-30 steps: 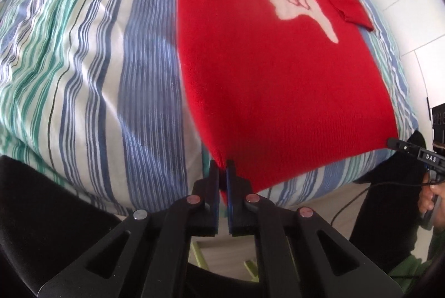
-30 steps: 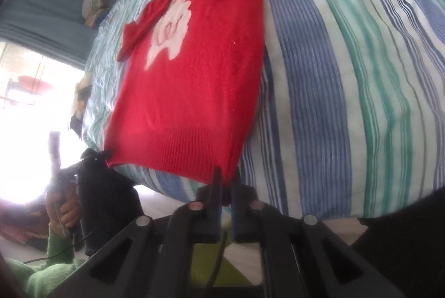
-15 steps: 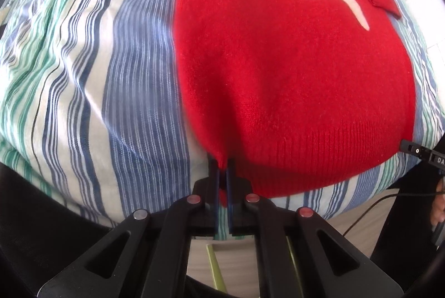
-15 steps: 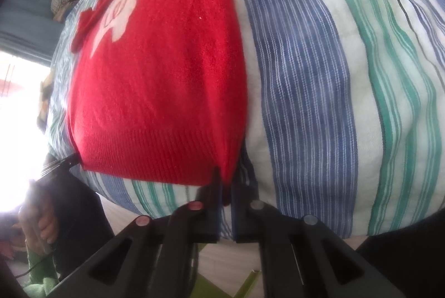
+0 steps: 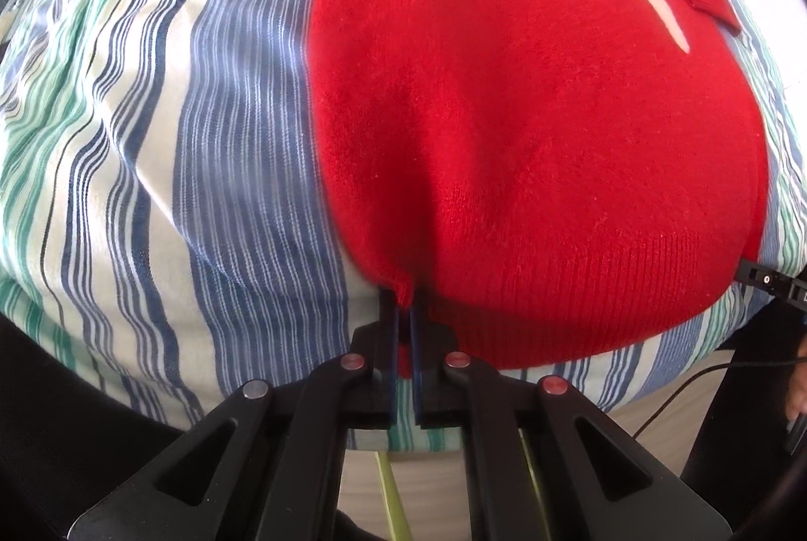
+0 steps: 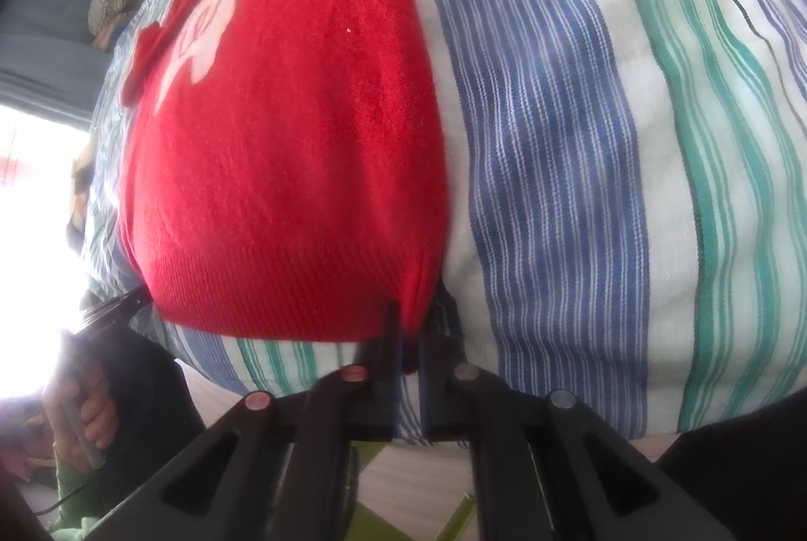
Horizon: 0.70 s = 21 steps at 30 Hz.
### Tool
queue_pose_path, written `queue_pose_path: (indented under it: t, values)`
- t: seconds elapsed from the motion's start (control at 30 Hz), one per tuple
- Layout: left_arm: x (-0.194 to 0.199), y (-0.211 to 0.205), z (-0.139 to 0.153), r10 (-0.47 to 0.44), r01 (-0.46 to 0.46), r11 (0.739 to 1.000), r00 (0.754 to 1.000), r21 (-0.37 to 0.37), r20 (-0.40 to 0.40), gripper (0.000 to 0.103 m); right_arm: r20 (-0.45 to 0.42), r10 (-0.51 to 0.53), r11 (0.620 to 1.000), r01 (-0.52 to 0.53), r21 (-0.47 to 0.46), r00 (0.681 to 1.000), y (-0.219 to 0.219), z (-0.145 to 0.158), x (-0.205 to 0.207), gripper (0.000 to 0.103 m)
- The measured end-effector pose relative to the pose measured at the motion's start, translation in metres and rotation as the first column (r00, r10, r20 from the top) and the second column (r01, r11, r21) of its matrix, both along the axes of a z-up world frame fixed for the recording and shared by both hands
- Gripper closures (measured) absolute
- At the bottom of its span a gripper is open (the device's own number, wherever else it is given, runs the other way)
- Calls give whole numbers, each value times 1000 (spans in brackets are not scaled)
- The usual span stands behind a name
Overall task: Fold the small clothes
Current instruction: 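Pull the hem with both grippers to flatten the sweater, then open, then grasp the sweater sleeve cuff with the right gripper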
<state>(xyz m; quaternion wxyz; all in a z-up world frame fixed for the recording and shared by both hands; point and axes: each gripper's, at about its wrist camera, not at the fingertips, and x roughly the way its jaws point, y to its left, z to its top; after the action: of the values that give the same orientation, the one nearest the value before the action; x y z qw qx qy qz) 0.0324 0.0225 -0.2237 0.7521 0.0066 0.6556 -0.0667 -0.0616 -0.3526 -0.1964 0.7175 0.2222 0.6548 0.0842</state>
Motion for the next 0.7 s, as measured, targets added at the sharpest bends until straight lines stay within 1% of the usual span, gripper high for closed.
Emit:
queue_pose_path:
  t: [0.2, 0.27, 0.3, 0.33, 0.37, 0.4, 0.43, 0.5, 0.53, 0.6, 0.63, 0.67, 0.7]
  values:
    - [-5, -5, -3, -5, 5, 1000, 1000, 28, 0, 99, -3, -23, 1000, 23, 19, 1000, -9, -2, -3, 99]
    - [-12, -9, 3, -6, 7, 999, 1000, 48, -9, 95, -14, -41, 998, 41, 37, 999, -13, -1, -6, 99]
    - [-16, -10, 6, -11, 12, 998, 1000, 66, -17, 86, -22, -47, 998, 48, 44, 999, -16, 0, -7, 97]
    - [-23, -11, 9, -17, 19, 996, 1000, 91, -21, 67, -32, -53, 997, 54, 46, 998, -18, 3, -9, 90]
    - [-29, -11, 13, -23, 25, 993, 1000, 116, -19, 56, -41, -55, 998, 57, 39, 998, -20, 8, -12, 85]
    - [-35, -10, 18, -31, 32, 991, 999, 133, -9, 43, -47, -52, 998, 53, 21, 998, -23, 13, -16, 78]
    - [-40, -8, 25, -42, 41, 989, 999, 141, 4, 43, -51, -43, 999, 43, -4, 998, -26, 19, -19, 75]
    - [-48, -3, 40, -45, 39, 987, 998, 154, 38, 43, -35, -18, 997, 15, -73, 999, -37, 37, -24, 75]
    - [-49, 1, 48, -35, 25, 987, 997, 157, 63, 43, -7, 5, 990, -6, -141, 1000, -42, 49, -24, 75]
    - [-46, 11, 65, 5, -23, 989, 993, 149, 117, 41, 90, 97, 950, -66, -306, 991, -46, 81, -11, 75]
    - [-42, 15, 72, 31, -52, 989, 989, 142, 145, 40, 149, 155, 925, -91, -370, 977, -44, 98, -1, 75]
    - [-37, 19, 79, 60, -83, 988, 983, 129, 174, 39, 204, 211, 903, -111, -415, 956, -39, 114, 12, 75]
    - [-33, 22, 84, 85, -109, 987, 977, 115, 197, 39, 256, 267, 889, -134, -439, 929, -32, 126, 27, 71]
